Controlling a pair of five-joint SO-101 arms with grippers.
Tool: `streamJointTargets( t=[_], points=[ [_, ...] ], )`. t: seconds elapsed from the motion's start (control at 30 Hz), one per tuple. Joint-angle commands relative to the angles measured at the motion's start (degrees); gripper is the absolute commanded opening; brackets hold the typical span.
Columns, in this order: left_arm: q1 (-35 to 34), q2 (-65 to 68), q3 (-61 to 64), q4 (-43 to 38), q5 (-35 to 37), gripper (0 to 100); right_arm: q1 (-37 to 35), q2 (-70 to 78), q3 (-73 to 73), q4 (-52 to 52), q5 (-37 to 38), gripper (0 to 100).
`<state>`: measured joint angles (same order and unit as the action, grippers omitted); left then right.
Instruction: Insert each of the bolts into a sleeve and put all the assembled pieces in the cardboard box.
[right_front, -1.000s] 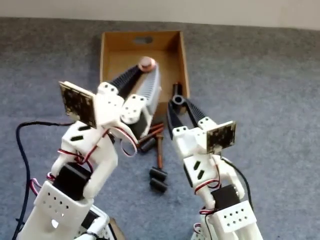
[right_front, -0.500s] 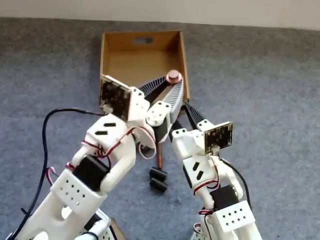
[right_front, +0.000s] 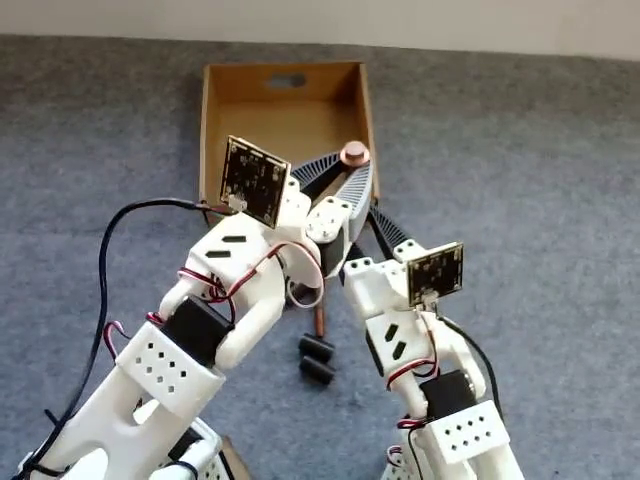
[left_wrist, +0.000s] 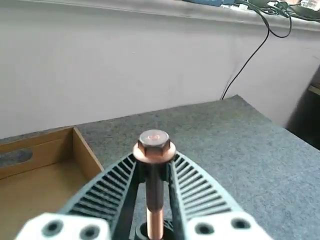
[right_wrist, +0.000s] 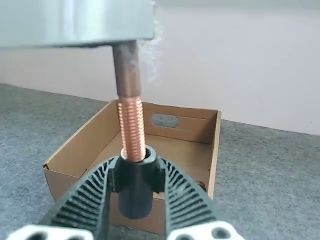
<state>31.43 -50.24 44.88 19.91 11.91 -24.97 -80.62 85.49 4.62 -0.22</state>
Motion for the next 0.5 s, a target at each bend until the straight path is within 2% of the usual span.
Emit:
streamJointTargets(
  t=[0.0, 0.47],
  points=[
    [0.4, 0.22, -2.33, -1.23, -0.18, 1, -0.22, -0.92, -0.4, -1.36, -0.53, 0.6],
    [-1.71, 0.31, -2.33, -1.23, -0.26, 1, -0.22, -0.92, -0.4, -1.27, -0.53, 0.6]
  ],
)
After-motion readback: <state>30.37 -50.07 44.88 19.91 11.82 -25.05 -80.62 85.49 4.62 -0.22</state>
